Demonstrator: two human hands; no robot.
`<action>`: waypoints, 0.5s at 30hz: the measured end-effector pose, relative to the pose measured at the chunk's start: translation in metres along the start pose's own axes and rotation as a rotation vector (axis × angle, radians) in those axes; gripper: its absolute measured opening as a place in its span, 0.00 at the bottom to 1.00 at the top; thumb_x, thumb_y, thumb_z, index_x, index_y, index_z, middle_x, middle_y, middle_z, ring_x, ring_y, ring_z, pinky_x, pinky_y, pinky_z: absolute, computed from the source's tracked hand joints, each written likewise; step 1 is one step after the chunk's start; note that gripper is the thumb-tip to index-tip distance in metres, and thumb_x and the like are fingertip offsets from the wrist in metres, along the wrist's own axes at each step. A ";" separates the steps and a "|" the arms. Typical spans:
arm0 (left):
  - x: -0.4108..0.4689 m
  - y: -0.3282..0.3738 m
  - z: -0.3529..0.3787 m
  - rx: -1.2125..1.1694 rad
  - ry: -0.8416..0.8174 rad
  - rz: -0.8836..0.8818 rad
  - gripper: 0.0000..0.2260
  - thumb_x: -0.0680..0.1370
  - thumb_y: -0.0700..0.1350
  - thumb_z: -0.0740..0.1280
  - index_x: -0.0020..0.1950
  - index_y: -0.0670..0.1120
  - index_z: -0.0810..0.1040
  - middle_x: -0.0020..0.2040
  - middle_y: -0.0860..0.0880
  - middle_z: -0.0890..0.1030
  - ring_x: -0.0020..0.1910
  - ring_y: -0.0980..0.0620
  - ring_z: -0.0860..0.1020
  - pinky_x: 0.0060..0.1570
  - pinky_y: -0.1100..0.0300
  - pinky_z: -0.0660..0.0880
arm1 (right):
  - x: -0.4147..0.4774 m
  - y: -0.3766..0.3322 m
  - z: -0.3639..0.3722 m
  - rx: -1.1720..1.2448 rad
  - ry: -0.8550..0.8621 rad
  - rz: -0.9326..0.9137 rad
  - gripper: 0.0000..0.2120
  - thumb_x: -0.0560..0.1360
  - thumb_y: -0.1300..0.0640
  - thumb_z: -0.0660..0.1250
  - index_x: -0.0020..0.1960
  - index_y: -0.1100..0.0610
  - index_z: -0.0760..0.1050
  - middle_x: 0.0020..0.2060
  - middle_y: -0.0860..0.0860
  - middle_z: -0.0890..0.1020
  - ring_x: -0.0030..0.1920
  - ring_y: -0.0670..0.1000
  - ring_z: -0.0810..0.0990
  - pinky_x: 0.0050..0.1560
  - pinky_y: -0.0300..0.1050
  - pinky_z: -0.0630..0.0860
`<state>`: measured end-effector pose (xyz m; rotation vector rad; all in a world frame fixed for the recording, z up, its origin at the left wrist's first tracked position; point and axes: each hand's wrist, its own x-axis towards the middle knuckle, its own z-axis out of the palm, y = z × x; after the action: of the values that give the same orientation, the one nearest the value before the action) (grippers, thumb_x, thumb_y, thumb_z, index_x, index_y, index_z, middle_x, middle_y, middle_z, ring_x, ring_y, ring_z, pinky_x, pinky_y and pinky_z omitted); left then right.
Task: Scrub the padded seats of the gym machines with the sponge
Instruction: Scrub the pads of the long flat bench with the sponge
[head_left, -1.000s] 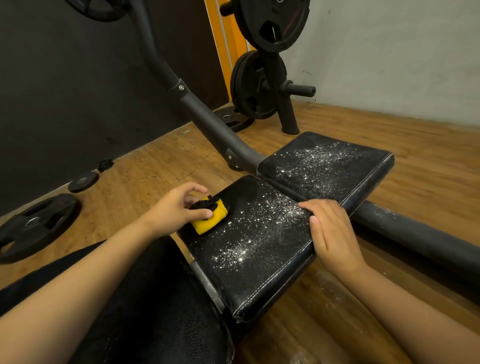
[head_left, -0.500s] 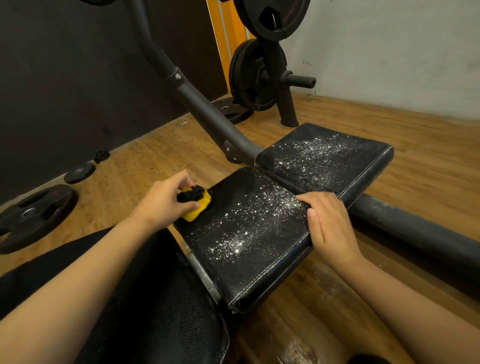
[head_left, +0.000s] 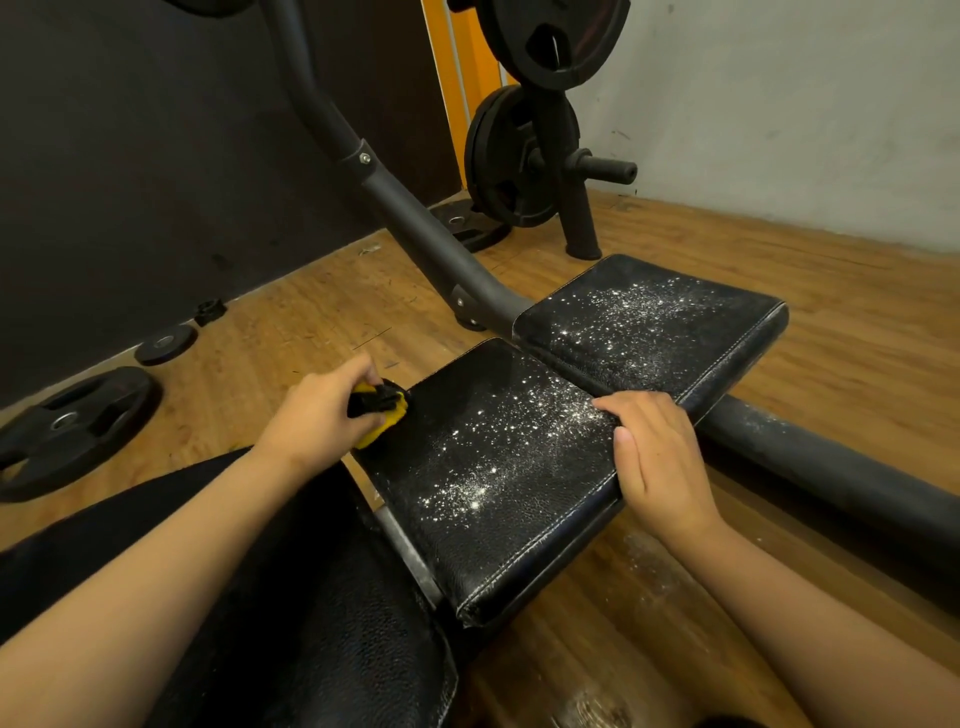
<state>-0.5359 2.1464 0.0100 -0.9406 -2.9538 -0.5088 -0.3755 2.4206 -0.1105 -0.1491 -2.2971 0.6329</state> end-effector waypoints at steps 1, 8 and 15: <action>-0.007 0.002 -0.001 -0.016 -0.020 0.011 0.13 0.73 0.43 0.74 0.50 0.53 0.72 0.49 0.52 0.81 0.49 0.53 0.80 0.46 0.54 0.78 | 0.000 0.000 0.000 -0.001 0.002 -0.006 0.24 0.81 0.50 0.45 0.58 0.59 0.77 0.52 0.53 0.79 0.54 0.52 0.73 0.56 0.40 0.63; -0.068 0.009 0.005 -0.223 -0.073 0.078 0.13 0.71 0.43 0.76 0.48 0.52 0.74 0.46 0.56 0.83 0.45 0.58 0.81 0.47 0.53 0.78 | 0.000 0.000 0.002 0.000 0.023 -0.017 0.22 0.80 0.53 0.47 0.58 0.60 0.77 0.51 0.53 0.79 0.53 0.52 0.73 0.55 0.41 0.63; -0.005 -0.025 0.004 -0.085 0.099 -0.152 0.11 0.73 0.40 0.73 0.48 0.47 0.72 0.48 0.50 0.80 0.49 0.50 0.79 0.41 0.60 0.72 | 0.000 0.000 0.002 0.004 0.017 -0.019 0.24 0.81 0.51 0.45 0.59 0.59 0.76 0.52 0.53 0.78 0.53 0.52 0.72 0.54 0.41 0.62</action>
<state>-0.5457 2.1256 -0.0022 -0.6782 -2.9489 -0.6691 -0.3767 2.4197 -0.1119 -0.1302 -2.2786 0.6244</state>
